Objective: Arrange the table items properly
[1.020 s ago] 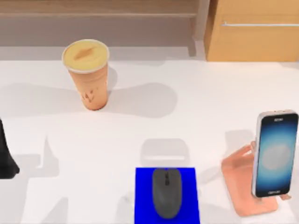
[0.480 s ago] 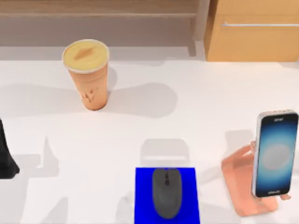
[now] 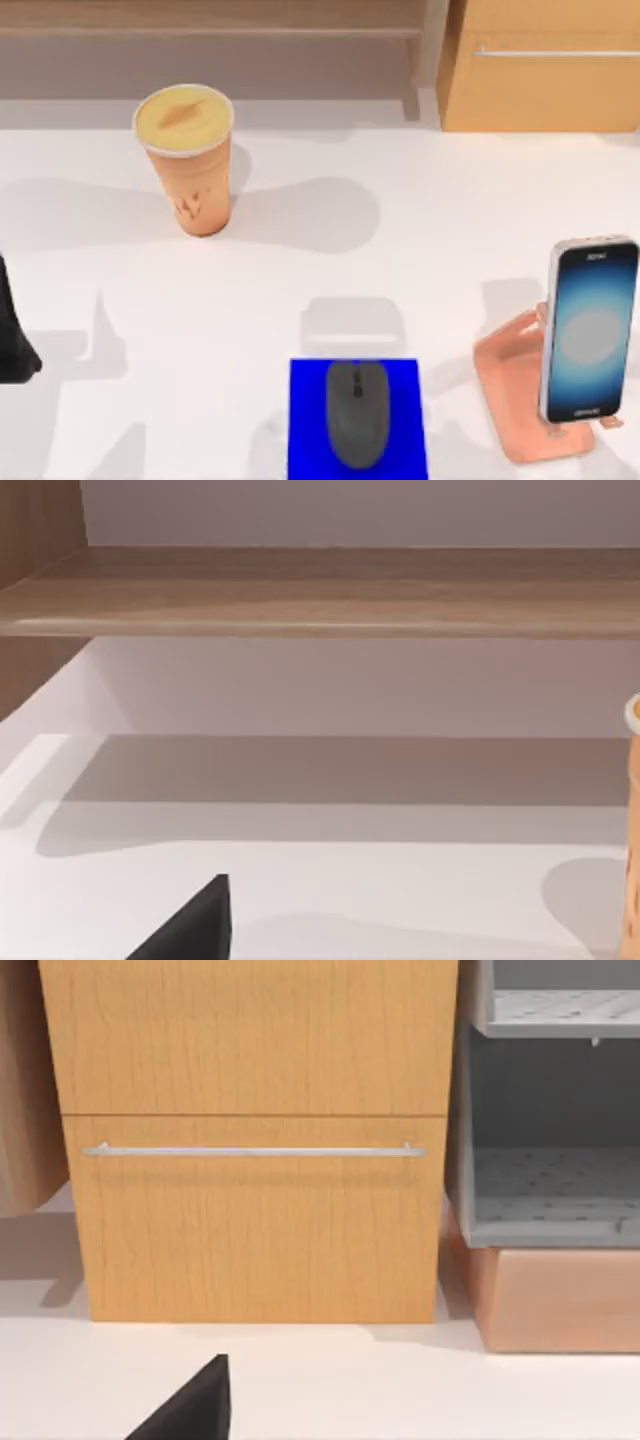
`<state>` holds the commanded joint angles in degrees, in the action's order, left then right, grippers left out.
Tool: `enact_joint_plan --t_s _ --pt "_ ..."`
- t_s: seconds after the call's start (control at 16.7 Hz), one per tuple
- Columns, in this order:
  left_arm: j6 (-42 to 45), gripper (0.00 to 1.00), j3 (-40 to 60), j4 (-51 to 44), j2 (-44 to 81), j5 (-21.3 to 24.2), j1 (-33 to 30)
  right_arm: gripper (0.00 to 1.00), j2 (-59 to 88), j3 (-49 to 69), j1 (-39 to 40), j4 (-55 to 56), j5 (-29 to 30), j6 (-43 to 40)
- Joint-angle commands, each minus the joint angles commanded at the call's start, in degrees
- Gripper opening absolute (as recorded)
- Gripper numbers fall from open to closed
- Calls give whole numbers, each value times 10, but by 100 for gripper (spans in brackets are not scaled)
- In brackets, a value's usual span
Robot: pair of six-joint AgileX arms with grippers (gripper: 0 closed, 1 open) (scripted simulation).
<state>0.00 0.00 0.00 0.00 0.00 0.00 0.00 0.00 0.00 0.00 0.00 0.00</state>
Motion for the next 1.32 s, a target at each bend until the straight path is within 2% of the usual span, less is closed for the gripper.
enact_joint_plan --t_s 0.3,0.54,0.78,1.02,1.32 --pt "-1 100 -3 13 17 -8 -12 100 0 0 0 0 0 0" --pt "-7 100 -9 88 125 -49 -78 100 0 0 0 0 0 0" --pt "-17 100 -2 210 329 -104 -170 100 0 0 0 0 0 0" --pt "-25 100 33 360 612 -161 -250 100 0 0 0 0 0 0" --pt "-30 100 122 553 910 -217 -306 100 0 0 0 0 0 0"
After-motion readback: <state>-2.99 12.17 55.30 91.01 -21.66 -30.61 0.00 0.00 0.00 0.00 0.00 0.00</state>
